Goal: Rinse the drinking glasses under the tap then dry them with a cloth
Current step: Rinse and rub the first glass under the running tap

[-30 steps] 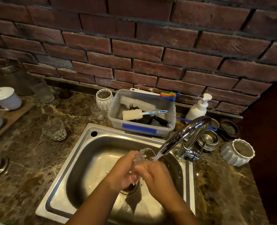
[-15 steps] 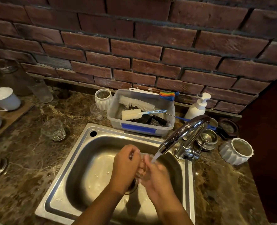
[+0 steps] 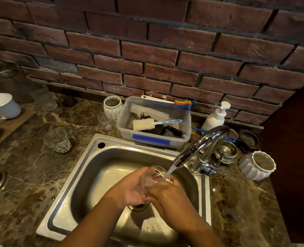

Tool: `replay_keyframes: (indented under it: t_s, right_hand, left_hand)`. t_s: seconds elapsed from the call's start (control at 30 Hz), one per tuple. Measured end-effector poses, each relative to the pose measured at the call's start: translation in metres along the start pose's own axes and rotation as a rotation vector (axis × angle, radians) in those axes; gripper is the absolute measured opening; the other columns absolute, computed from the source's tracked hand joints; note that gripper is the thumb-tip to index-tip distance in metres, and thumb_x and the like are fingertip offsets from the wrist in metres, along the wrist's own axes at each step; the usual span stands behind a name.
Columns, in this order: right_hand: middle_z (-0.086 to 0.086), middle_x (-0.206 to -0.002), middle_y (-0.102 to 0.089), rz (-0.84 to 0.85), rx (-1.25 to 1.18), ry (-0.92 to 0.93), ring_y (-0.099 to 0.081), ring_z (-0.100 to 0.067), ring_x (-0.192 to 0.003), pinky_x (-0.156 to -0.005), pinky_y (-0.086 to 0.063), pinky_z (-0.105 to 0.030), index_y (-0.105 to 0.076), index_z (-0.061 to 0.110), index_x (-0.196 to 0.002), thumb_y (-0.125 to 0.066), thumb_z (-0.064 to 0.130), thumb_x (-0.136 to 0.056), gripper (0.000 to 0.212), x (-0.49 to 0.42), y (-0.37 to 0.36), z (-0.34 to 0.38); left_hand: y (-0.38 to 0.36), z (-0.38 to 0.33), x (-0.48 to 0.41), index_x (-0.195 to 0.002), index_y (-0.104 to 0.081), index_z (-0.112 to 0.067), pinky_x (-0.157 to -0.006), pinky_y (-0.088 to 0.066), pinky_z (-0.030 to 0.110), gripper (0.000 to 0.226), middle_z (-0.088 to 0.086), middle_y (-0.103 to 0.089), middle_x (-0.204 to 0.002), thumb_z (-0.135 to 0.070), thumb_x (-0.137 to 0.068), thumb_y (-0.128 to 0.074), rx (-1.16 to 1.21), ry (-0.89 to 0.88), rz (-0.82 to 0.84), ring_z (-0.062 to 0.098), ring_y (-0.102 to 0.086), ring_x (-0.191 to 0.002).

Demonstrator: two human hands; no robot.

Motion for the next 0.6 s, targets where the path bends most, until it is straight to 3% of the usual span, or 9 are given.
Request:
replay_keyframes:
  t_s: [0.07,0.13,0.2,0.27,0.37,0.47,0.53,0.6]
  right_hand:
    - [0.008,-0.118,-0.071,-0.034,-0.033,0.012,-0.060,-0.011,-0.115,-0.115,-0.031,-0.037,-0.066,0.032,-0.117,-0.052,0.034,-0.099,0.023,0.003,-0.003,-0.006]
    - [0.010,-0.104,-0.074,-0.114,-0.193,-0.071,-0.064,-0.009,-0.099,-0.100,-0.046,-0.037,-0.069,0.030,-0.107,-0.052,0.038,-0.095,0.022,0.003,-0.007,-0.014]
    - [0.012,-0.097,-0.075,-0.199,-0.397,-0.174,-0.067,-0.005,-0.092,-0.087,-0.054,-0.036,-0.072,0.029,-0.103,-0.052,0.041,-0.093,0.025,0.001,-0.011,-0.018]
    - [0.009,-0.091,-0.077,-0.253,-0.669,-0.270,-0.071,-0.009,-0.089,-0.084,-0.057,-0.037,-0.076,0.025,-0.099,-0.055,0.031,-0.096,0.022,-0.004,-0.012,-0.017]
    - [-0.007,-0.091,-0.078,-0.369,-1.217,-0.571,-0.073,-0.022,-0.093,-0.093,-0.055,-0.046,-0.077,0.014,-0.096,-0.056,0.025,-0.099,0.024,-0.007,-0.016,-0.019]
    - [-0.018,-0.095,-0.075,-0.349,-1.848,-0.765,-0.074,-0.031,-0.089,-0.087,-0.054,-0.051,-0.072,0.006,-0.103,-0.052,0.022,-0.101,0.026,-0.005,-0.029,-0.019]
    - [-0.022,-0.102,-0.073,-0.326,-1.917,-0.729,-0.073,-0.033,-0.092,-0.090,-0.054,-0.052,-0.070,0.003,-0.109,-0.054,0.022,-0.099,0.027,-0.004,-0.028,-0.020]
    - [-0.018,-0.102,-0.076,-0.333,-1.624,-0.671,-0.073,-0.030,-0.097,-0.094,-0.053,-0.049,-0.073,0.007,-0.105,-0.057,0.029,-0.096,0.029,-0.005,-0.027,-0.026]
  left_hand:
    - [-0.003,-0.001,-0.001,-0.084,-0.077,-0.004,-0.050,-0.050,0.026,0.030,0.013,-0.071,-0.081,-0.029,-0.092,-0.063,-0.071,-0.012,-0.019,0.022,-0.065,-0.061]
    - [-0.006,-0.003,-0.007,-0.087,-0.075,-0.006,-0.051,-0.047,0.027,0.027,0.009,-0.070,-0.076,-0.028,-0.094,-0.060,-0.106,-0.128,-0.087,0.020,-0.063,-0.061]
    - [-0.004,-0.006,-0.012,-0.089,-0.073,-0.011,-0.061,-0.049,0.031,0.027,0.009,-0.072,-0.077,-0.031,-0.098,-0.058,-0.145,-0.298,-0.267,0.022,-0.066,-0.068]
    - [-0.006,-0.009,-0.012,-0.089,-0.069,-0.012,-0.062,-0.048,0.031,0.029,0.011,-0.071,-0.081,-0.032,-0.102,-0.053,-0.245,-0.499,-0.415,0.022,-0.064,-0.072]
    - [-0.011,-0.017,-0.002,-0.085,-0.065,-0.016,-0.060,-0.046,0.015,0.024,0.004,-0.066,-0.081,-0.022,-0.103,-0.050,-0.708,-0.871,-0.515,0.012,-0.060,-0.072]
    - [-0.012,-0.020,0.002,-0.090,-0.061,-0.026,-0.069,-0.040,0.005,0.013,-0.009,-0.061,-0.090,-0.020,-0.099,-0.054,-1.235,-1.143,-0.517,0.003,-0.058,-0.083]
    - [-0.010,-0.021,0.002,-0.092,-0.061,-0.027,-0.071,-0.042,0.006,0.012,-0.010,-0.061,-0.090,-0.023,-0.098,-0.052,-1.225,-1.192,-0.462,0.004,-0.059,-0.086]
    - [-0.012,-0.021,0.002,-0.089,-0.063,-0.023,-0.069,-0.047,0.012,0.018,-0.005,-0.064,-0.087,-0.019,-0.101,-0.050,-1.007,-1.082,-0.410,0.007,-0.062,-0.082]
Point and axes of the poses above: each hand's wrist, its own x-axis away from the middle knuckle, its own y-axis out of the back of the hand, z = x × y, the point moved 4 cm from there along -x, towards the middle knuckle
